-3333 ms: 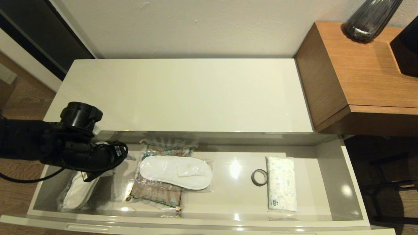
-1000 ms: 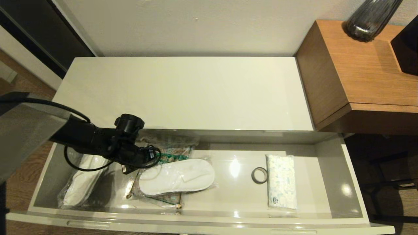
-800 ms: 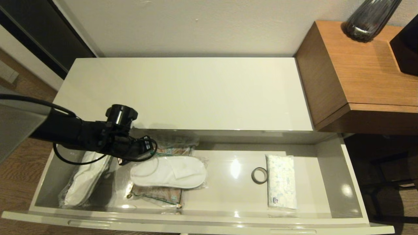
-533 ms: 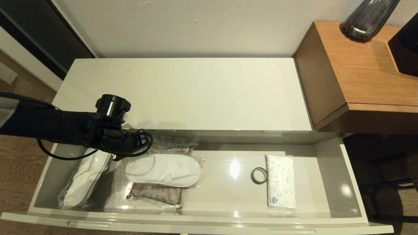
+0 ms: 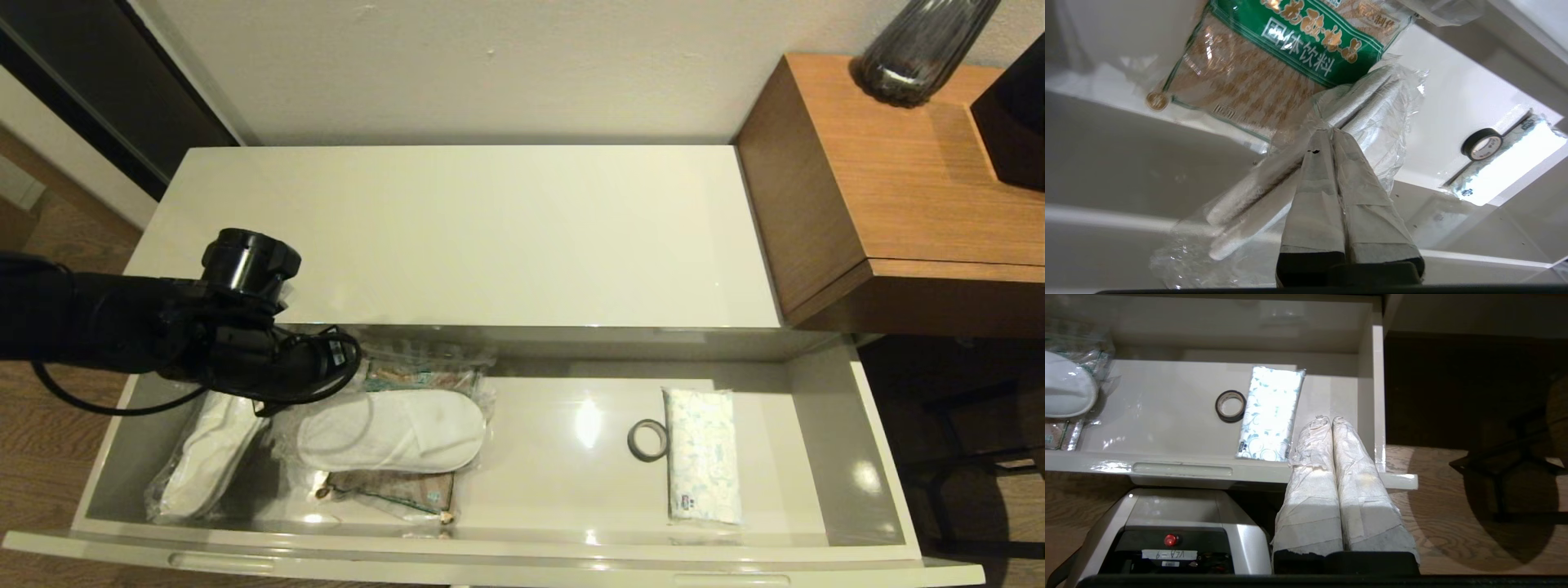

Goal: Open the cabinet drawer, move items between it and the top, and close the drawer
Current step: Take out the disposable slippers from the drawer, then place the disposable slippers on the table

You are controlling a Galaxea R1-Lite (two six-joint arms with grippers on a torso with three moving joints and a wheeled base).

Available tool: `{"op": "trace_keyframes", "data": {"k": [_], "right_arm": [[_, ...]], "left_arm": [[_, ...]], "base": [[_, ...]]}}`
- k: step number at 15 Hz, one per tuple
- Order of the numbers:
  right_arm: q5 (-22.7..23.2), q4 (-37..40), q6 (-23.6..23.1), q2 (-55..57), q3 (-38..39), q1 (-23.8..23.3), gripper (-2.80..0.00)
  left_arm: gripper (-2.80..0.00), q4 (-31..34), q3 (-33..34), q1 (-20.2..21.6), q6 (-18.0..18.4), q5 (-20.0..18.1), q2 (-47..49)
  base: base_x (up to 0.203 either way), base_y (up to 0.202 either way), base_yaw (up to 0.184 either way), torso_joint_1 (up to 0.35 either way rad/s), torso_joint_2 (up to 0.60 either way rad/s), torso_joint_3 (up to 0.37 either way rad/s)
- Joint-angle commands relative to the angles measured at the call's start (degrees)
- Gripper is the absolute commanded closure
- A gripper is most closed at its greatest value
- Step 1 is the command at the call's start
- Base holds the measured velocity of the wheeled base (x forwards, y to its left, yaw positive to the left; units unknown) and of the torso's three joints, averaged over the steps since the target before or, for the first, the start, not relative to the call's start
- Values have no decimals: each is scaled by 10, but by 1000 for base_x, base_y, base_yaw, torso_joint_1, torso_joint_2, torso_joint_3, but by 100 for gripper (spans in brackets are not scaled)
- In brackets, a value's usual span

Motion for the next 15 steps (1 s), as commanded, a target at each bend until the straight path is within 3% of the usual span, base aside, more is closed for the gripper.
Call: {"op": "trace_keyframes", "data": {"k": [1,3,8,12,15], "right_arm": [[0,0,0,1,0,0,0],[0,0,0,1,0,0,0],[0,0,0,1,0,0,0],[0,0,0,1,0,0,0],[0,0,0,1,0,0,0]], "left_arm": [[0,18,9,-6,-3,0,-51],[0,45,-16,-6,-4,0,-75],[0,156,-156,-6,-5,0,-96],[0,197,-188,-8,-4,0,-90],[0,253,-377,-12,17,3,-74]], "base": [[0,0,0,0,0,0],[0,0,0,0,0,0],[0,0,0,0,0,0],[0,0,0,0,0,0],[0,0,0,0,0,0]]}}
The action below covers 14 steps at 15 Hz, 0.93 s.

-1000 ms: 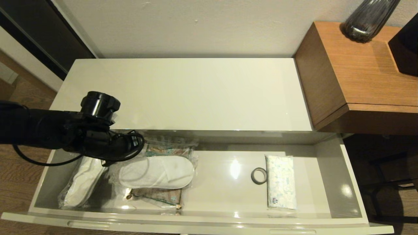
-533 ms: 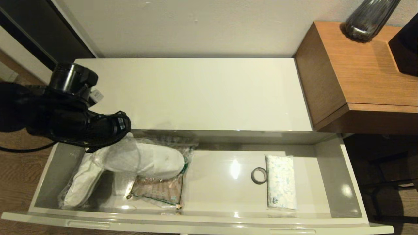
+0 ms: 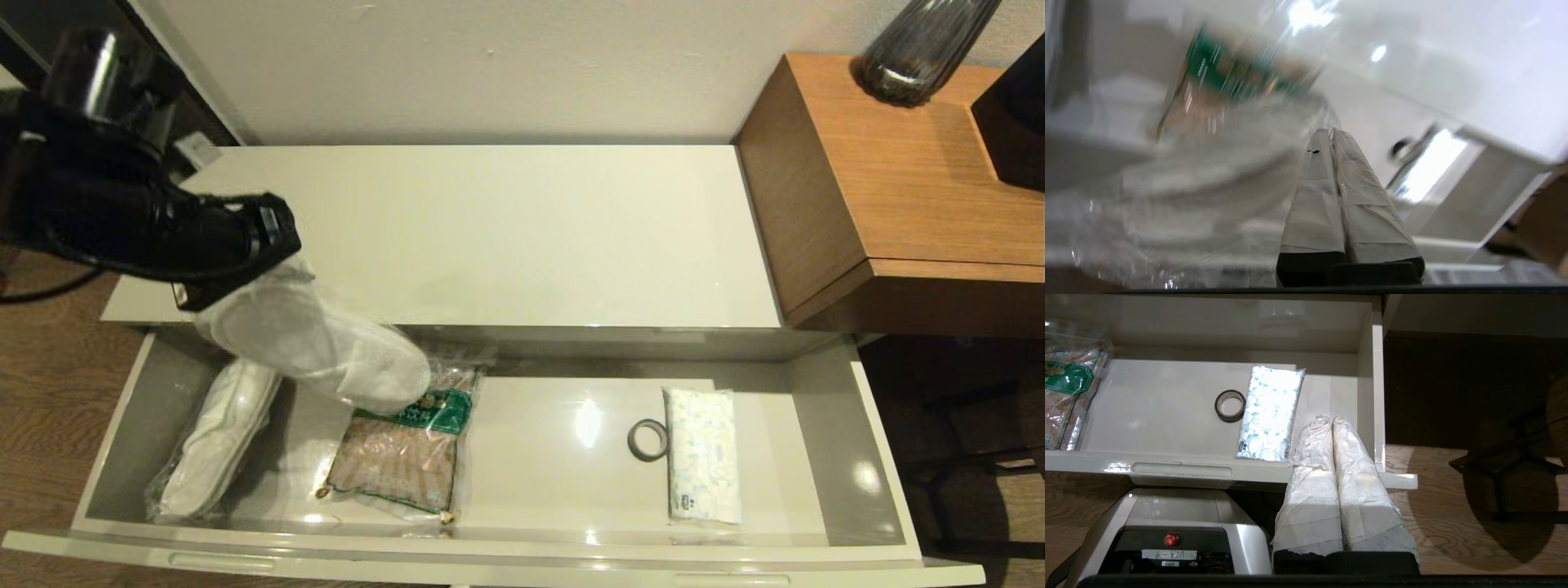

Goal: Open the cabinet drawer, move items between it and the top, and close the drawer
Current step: Place the disposable slippers on the table

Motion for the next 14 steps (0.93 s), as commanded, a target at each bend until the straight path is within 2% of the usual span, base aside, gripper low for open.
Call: {"op": "trace_keyframes", "data": {"k": [1,3,6,8,9,10,11,14], "right_arm": [[0,0,0,1,0,0,0],[0,0,0,1,0,0,0],[0,0,0,1,0,0,0],[0,0,0,1,0,0,0],[0,0,0,1,0,0,0],[0,0,0,1,0,0,0],[0,0,0,1,0,0,0],[0,0,0,1,0,0,0]], "left_arm": [[0,21,-140,-3,28,3,16],[0,13,-172,-5,71,8,13],[0,-6,-172,-5,97,9,-2],[0,-10,-172,-5,100,10,-1],[0,-37,-172,-5,130,17,9],[0,-64,-172,-4,158,28,23],[0,-72,-172,-4,164,40,29],[0,-111,-172,-4,192,116,126]], "base": [[0,0,0,0,0,0],[0,0,0,0,0,0],[0,0,0,0,0,0],[0,0,0,0,0,0],[0,0,0,0,0,0],[0,0,0,0,0,0],[0,0,0,0,0,0],[0,0,0,0,0,0]]}}
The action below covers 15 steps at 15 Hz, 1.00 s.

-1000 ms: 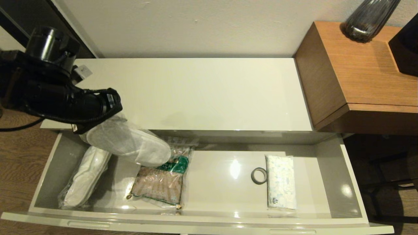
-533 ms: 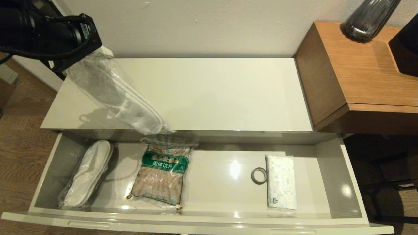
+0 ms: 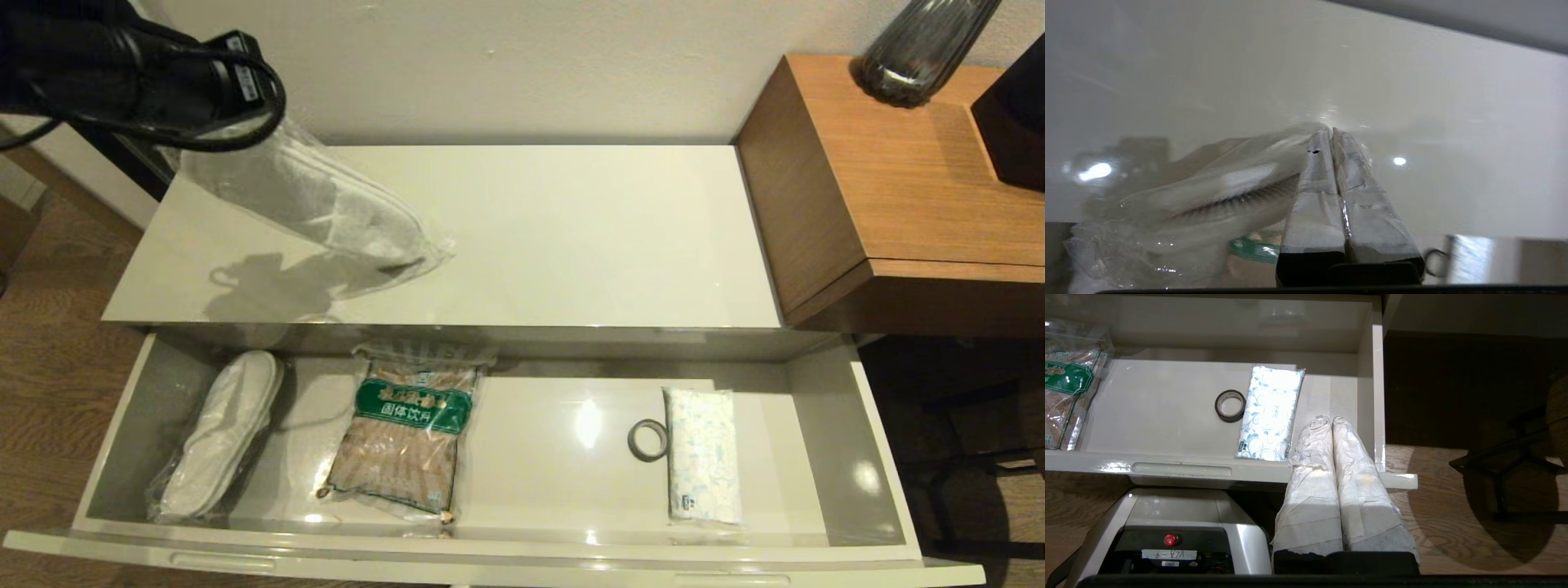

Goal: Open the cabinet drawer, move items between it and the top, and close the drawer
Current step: Place the disposable slippers on the table

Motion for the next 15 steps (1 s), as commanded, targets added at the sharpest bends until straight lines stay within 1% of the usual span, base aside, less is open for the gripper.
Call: {"op": "trace_keyframes", "data": {"k": [1,2,3,7,8,11,12,15], "right_arm": [[0,0,-1,1,0,0,0],[0,0,-1,1,0,0,0],[0,0,-1,1,0,0,0],[0,0,-1,1,0,0,0],[0,0,-1,1,0,0,0],[0,0,-1,1,0,0,0],[0,0,-1,1,0,0,0],[0,0,-1,1,0,0,0]], "left_arm": [[0,-18,0,-1,15,55,99],[0,-31,0,-1,20,79,124],[-280,-42,-1,-1,24,97,133],[-280,-70,-1,-1,25,108,174],[-280,-84,-1,0,32,109,198],[-280,-133,-2,0,76,111,237],[-280,-141,-2,0,82,114,238],[-280,-141,-2,0,82,115,238]], "base": [[0,0,0,0,0,0],[0,0,0,0,0,0],[0,0,0,0,0,0],[0,0,0,0,0,0],[0,0,0,0,0,0],[0,0,0,0,0,0],[0,0,0,0,0,0],[0,0,0,0,0,0]]}}
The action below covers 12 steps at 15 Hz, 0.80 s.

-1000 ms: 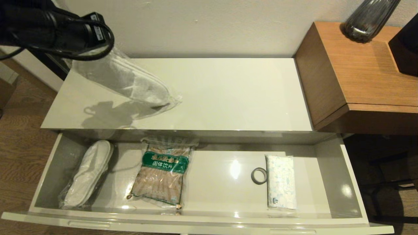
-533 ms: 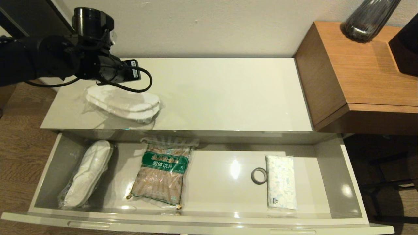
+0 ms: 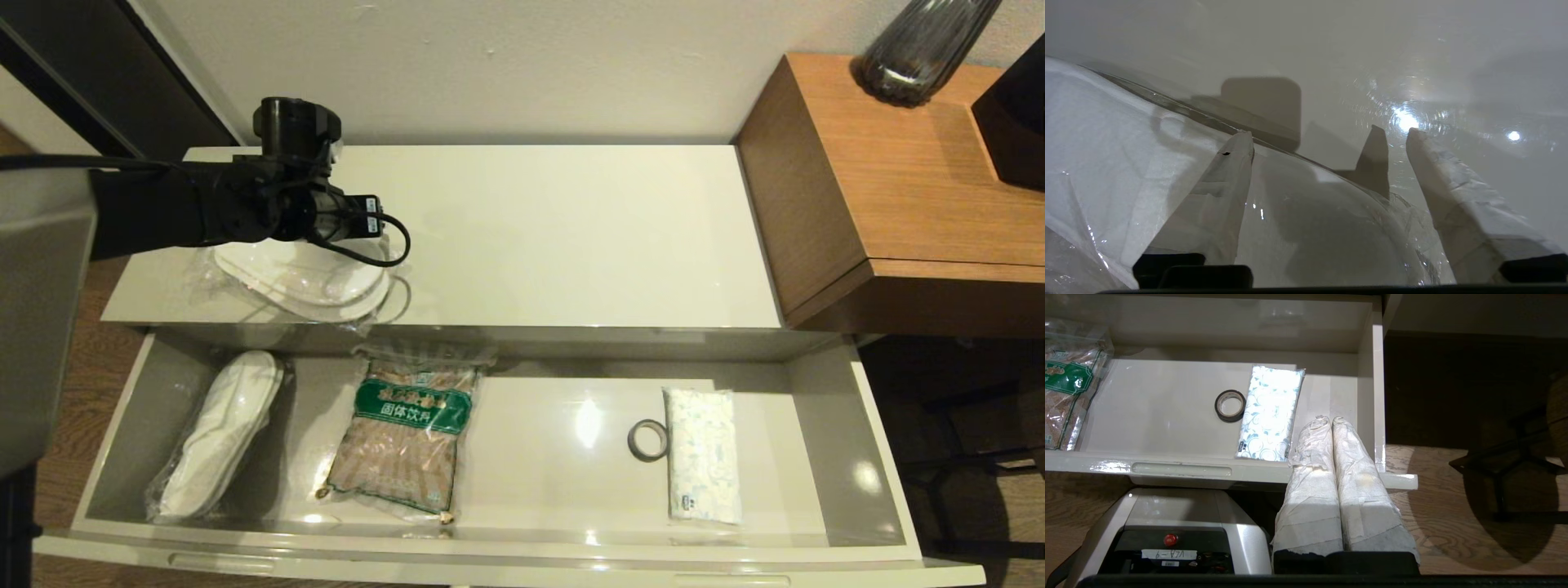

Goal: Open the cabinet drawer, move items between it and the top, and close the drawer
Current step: Place the disposable slippers on the table

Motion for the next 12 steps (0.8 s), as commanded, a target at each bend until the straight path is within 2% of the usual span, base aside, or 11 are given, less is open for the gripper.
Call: {"op": "trace_keyframes", "data": {"k": [1,4,5,9,12], "right_arm": [[0,0,0,1,0,0,0],[0,0,0,1,0,0,0],[0,0,0,1,0,0,0],[0,0,0,1,0,0,0],[0,0,0,1,0,0,0]], "left_arm": [[-280,5,1,0,-4,4,1],[-280,29,2,-2,-15,10,-84],[0,42,3,-6,-19,11,-110],[0,108,4,-28,-46,13,-158],[0,219,25,-59,-95,9,-246]], "base": [[0,0,0,0,0,0],[0,0,0,0,0,0],[0,0,0,0,0,0],[0,0,0,0,0,0],[0,0,0,0,0,0]]}}
